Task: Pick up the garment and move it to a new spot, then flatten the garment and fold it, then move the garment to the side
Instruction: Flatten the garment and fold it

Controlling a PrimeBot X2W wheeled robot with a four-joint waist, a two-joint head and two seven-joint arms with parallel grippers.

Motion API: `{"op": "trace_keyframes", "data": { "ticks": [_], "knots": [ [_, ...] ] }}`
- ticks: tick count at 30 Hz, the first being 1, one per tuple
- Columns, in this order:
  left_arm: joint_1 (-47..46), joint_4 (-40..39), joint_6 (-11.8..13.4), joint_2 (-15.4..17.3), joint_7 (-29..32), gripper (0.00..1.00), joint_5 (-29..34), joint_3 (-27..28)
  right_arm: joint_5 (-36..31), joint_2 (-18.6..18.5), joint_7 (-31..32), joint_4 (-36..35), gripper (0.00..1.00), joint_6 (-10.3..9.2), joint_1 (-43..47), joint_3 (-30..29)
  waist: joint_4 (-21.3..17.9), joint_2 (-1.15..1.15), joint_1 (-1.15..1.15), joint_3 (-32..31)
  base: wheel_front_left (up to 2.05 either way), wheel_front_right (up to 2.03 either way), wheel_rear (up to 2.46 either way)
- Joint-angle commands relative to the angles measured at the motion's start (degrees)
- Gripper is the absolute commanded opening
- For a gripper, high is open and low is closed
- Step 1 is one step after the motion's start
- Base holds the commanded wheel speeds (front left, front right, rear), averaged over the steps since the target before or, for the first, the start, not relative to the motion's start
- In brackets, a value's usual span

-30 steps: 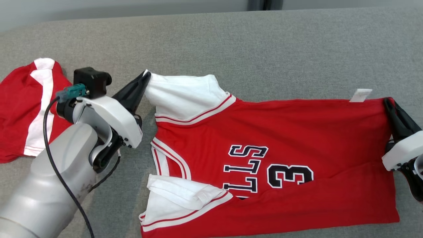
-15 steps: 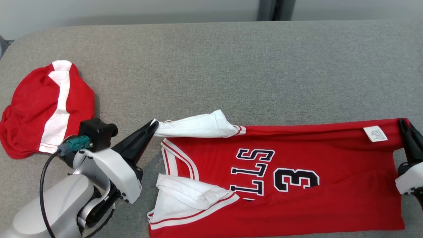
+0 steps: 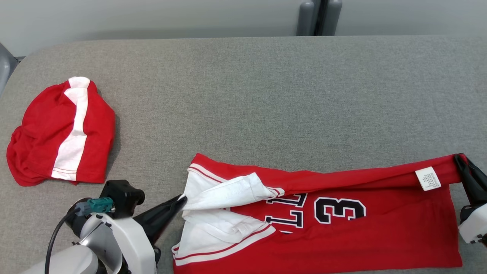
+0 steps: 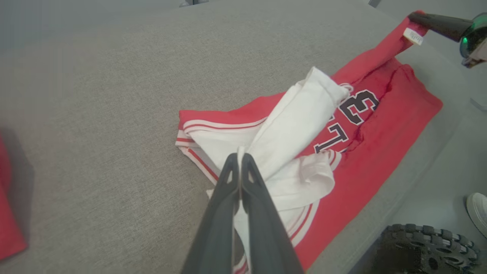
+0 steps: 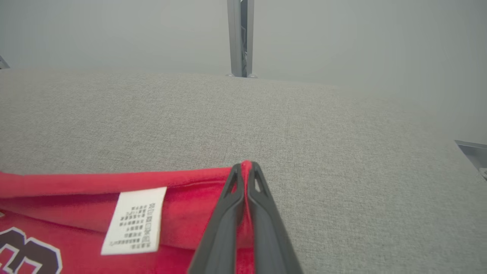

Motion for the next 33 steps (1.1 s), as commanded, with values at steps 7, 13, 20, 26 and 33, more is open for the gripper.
{"op": "trace_keyframes", "data": {
  "ticks": [7, 13, 20, 26, 33],
  "knots": [
    [1.6, -4.2, 0.6, 2.3, 4.5, 0.0, -1.6, -1.9, 1.5, -2.4, 2.6, -2.9, 0.0, -0.04, 2.5, 0.7, -0.4, 0.0, 0.0, -1.1, 0.0, 0.0, 0.0],
    [1.9, -6.1, 1.0, 3.4, 7.7, 0.0, -2.2, -3.2, 3.0, -4.6, 5.9, -6.5, 0.0, -0.04, 5.0, 1.7, -0.7, 0.0, 0.0, -1.4, 0.0, 0.0, 0.0],
    [2.5, -7.7, 1.3, 4.3, 10.7, 0.47, -3.2, -4.4, 9.7, -7.4, 13.4, -11.8, 1.0, -0.04, 9.8, 1.1, -1.1, 0.0, 0.0, -2.0, 0.0, 0.0, 0.0],
    [2.2, -8.0, 2.8, 4.9, 10.6, 1.0, -2.9, -3.8, 9.7, -8.2, 15.5, -13.7, 1.0, -0.04, 11.9, -3.7, -1.6, 0.0, 0.0, -2.3, 0.0, 0.0, 0.0],
    [1.3, -7.0, 4.6, 3.0, 6.4, 1.0, -2.2, -1.4, 4.0, -3.3, 14.2, -12.8, 1.0, -0.03, 10.3, -12.6, -2.1, 0.0, 0.0, -3.8, 0.0, 0.0, 0.0]
  ]
}}
